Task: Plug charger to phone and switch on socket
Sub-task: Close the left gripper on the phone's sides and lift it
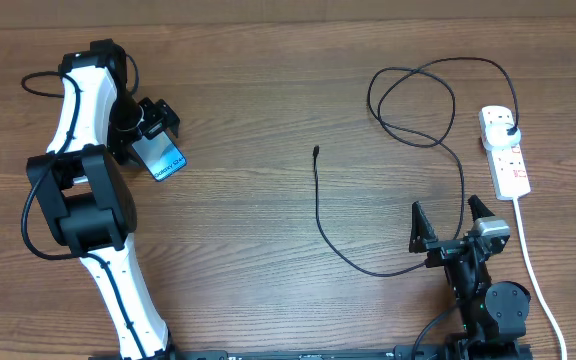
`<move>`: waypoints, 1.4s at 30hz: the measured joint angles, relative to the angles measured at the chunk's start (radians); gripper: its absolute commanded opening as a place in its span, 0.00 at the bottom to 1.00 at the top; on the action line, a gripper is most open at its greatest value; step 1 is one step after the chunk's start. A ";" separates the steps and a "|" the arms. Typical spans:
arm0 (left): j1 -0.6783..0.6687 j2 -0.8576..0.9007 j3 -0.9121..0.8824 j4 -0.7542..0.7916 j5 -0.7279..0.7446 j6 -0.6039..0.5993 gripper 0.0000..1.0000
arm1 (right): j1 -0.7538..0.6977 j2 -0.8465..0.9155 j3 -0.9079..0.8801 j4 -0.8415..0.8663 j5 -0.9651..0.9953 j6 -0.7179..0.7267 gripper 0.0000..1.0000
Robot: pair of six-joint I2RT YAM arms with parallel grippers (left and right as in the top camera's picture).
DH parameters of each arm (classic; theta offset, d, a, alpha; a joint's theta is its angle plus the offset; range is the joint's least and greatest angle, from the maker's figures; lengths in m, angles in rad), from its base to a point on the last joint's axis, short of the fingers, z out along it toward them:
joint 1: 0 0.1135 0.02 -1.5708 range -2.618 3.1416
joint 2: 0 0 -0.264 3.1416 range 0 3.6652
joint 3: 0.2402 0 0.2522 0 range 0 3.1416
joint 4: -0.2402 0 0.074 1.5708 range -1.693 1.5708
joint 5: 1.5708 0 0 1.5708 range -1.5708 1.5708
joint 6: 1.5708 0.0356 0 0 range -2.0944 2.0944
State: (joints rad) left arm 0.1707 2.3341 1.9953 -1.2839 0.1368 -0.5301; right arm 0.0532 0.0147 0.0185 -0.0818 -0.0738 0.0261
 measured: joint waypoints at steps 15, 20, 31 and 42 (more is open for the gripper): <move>0.000 0.000 0.000 0.043 -0.011 -0.048 1.00 | 0.000 0.000 0.000 0.000 0.000 0.000 1.00; 0.000 0.000 0.000 0.043 -0.016 -0.060 1.00 | 0.000 0.000 0.000 0.000 0.000 0.000 1.00; 0.000 0.000 -0.005 0.066 -0.023 -0.079 1.00 | 0.000 0.000 0.000 0.000 0.000 0.000 1.00; 0.000 0.005 -0.112 0.130 -0.035 -0.086 0.95 | 0.000 0.000 0.000 0.000 0.000 0.000 1.00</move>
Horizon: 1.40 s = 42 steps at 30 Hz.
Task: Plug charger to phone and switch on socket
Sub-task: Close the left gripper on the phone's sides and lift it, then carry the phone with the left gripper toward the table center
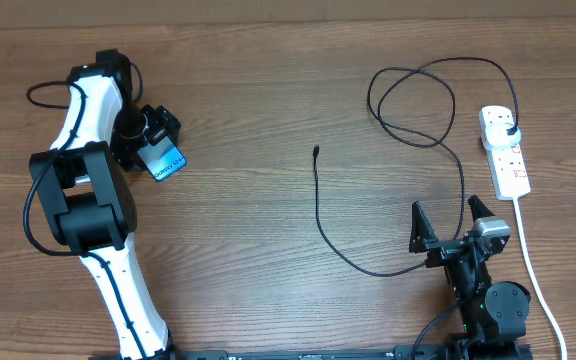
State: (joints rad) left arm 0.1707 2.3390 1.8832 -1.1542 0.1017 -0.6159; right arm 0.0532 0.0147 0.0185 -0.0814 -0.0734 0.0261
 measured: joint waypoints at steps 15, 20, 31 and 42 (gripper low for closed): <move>-0.030 0.000 -0.012 0.006 -0.063 -0.007 0.87 | 0.000 0.000 0.000 0.000 0.000 0.000 1.00; -0.082 0.000 -0.012 0.027 -0.077 -0.007 0.88 | 0.000 0.000 0.000 0.000 0.000 0.000 1.00; -0.214 -0.001 -0.012 0.053 -0.096 -0.006 0.88 | 0.000 0.000 0.000 -0.001 0.000 0.000 1.00; -0.255 -0.001 -0.012 -0.003 -0.047 0.019 0.88 | 0.000 0.000 0.000 0.000 0.000 0.000 1.00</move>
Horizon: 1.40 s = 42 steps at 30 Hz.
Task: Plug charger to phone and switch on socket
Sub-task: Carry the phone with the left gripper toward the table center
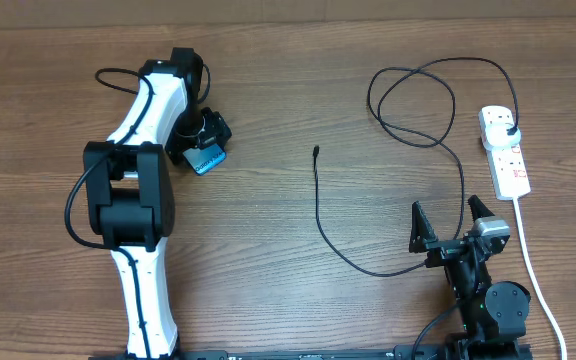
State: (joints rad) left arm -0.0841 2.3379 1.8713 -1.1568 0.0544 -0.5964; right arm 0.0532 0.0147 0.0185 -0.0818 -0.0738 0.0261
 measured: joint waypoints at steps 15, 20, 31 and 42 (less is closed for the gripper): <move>-0.111 0.000 -0.001 -0.005 -0.041 0.263 0.93 | 0.000 0.000 0.000 0.000 0.000 0.000 1.00; -0.111 0.000 -0.002 0.005 -0.060 0.308 0.97 | 0.000 0.000 0.000 0.000 0.000 0.000 1.00; -0.069 -0.004 -0.002 0.093 -0.033 0.156 1.00 | 0.000 0.000 0.000 0.000 0.000 0.000 1.00; -0.060 -0.006 -0.002 0.133 -0.025 -0.023 0.96 | 0.000 0.000 0.000 0.000 0.000 0.000 1.00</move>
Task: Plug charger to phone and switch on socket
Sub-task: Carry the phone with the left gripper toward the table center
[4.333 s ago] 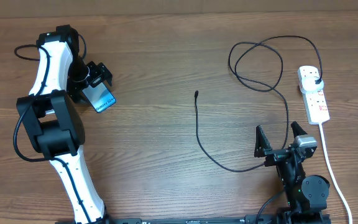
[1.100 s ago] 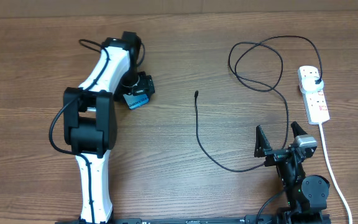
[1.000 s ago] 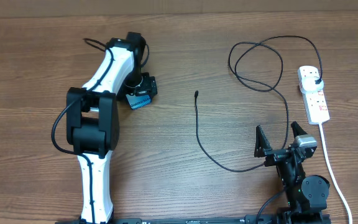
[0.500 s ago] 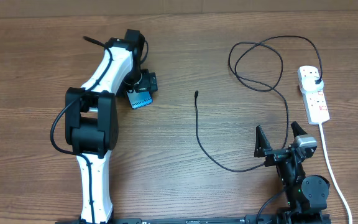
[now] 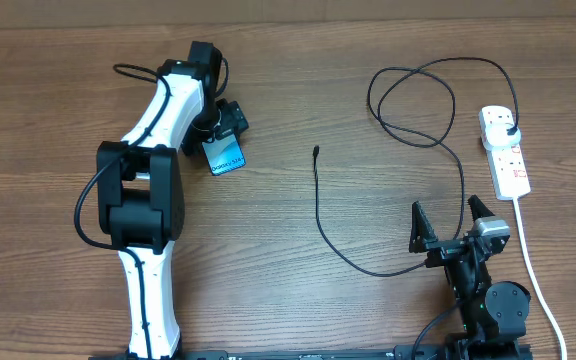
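Note:
In the overhead view my left gripper [image 5: 224, 137] is shut on the phone [image 5: 224, 153], a dark handset with a blue lower part, held left of the table's middle. The black charger cable [image 5: 320, 215] lies on the wood, its free plug tip [image 5: 315, 151] about a hand's width right of the phone. The cable loops at the back right and runs to the white socket strip [image 5: 503, 150], where a plug sits in its far outlet. Near the front right edge my right gripper [image 5: 448, 222] stands open and holds nothing, next to the cable.
The strip's white lead [image 5: 533, 265] runs along the right side toward the front edge. The left arm's white links [image 5: 148, 110] stretch from the front left across the wooden table [image 5: 268, 280]. A cable loop [image 5: 413, 100] lies at the back right.
My left gripper with the phone has shifted a little right and forward, closer to the cable's plug tip. The right arm, cable and socket strip have not moved.
My left gripper held the phone far left, and stayed there at the second moment. By the third it had carried the phone rightward to left of centre, and now it is slightly nearer the cable tip. The right gripper stood open throughout.

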`<move>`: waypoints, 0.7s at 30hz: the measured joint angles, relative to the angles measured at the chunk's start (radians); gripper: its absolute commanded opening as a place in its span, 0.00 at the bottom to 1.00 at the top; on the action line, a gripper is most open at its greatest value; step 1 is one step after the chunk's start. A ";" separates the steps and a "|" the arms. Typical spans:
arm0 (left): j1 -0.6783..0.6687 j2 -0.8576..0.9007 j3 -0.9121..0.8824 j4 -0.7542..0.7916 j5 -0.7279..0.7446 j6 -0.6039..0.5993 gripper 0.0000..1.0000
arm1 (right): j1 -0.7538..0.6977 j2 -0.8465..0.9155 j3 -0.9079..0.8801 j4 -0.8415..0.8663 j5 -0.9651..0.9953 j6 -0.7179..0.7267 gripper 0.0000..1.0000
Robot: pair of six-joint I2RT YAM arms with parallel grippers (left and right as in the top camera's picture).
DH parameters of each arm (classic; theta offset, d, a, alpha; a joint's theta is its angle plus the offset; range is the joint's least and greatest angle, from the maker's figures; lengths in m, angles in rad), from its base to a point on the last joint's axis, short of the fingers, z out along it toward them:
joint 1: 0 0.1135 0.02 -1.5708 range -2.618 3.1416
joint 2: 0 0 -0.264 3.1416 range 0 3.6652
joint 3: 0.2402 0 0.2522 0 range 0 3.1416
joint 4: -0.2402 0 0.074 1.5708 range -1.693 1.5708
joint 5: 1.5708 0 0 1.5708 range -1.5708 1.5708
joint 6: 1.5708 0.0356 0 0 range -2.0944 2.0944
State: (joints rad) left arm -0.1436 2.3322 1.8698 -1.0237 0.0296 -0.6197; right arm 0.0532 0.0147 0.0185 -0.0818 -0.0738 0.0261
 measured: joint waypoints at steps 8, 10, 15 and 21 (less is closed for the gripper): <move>0.009 0.000 0.000 0.023 0.001 -0.037 0.91 | 0.000 0.000 0.000 0.000 0.000 0.000 1.00; 0.014 0.000 0.000 0.022 0.005 -0.036 0.89 | 0.000 0.000 0.000 0.000 0.000 0.000 1.00; 0.029 -0.002 0.000 0.011 0.032 -0.028 0.86 | 0.000 0.000 0.000 0.000 0.000 0.000 1.00; 0.029 -0.002 0.001 -0.043 0.036 0.019 0.86 | 0.000 0.000 0.000 0.000 0.000 0.000 1.00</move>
State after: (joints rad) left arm -0.1150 2.3306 1.8706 -1.0668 0.0658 -0.6003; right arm 0.0532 0.0147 0.0185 -0.0818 -0.0734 0.0257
